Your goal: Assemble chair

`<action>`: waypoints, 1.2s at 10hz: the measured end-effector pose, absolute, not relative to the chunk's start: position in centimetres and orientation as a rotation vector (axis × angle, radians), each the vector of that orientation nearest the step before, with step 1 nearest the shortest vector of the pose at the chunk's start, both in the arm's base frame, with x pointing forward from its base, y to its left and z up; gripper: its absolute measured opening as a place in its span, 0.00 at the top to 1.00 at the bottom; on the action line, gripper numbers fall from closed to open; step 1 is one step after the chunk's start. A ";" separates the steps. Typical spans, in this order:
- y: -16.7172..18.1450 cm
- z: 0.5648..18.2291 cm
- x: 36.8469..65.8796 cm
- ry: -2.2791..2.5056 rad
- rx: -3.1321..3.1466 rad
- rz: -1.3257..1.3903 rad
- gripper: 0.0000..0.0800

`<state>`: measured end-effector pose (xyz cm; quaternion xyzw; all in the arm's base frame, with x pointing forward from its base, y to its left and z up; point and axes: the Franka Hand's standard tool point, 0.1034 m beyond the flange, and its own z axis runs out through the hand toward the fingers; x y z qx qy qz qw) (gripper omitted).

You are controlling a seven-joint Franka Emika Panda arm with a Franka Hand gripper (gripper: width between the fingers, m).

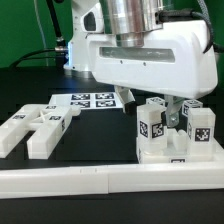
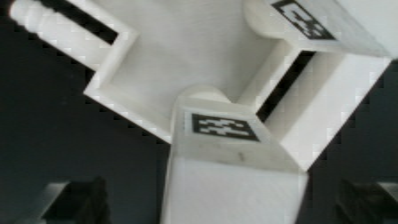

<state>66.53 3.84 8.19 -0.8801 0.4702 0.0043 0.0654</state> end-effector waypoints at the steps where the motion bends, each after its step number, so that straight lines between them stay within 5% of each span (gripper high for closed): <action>1: 3.9 8.2 66.5 1.221 -2.755 -0.003 0.19; 12: 3.5 7.9 66.7 -0.177 -3.038 -0.126 0.19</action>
Offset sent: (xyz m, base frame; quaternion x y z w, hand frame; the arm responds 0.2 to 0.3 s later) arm -0.0046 0.0027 0.0016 0.0170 0.0098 -0.3284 0.9443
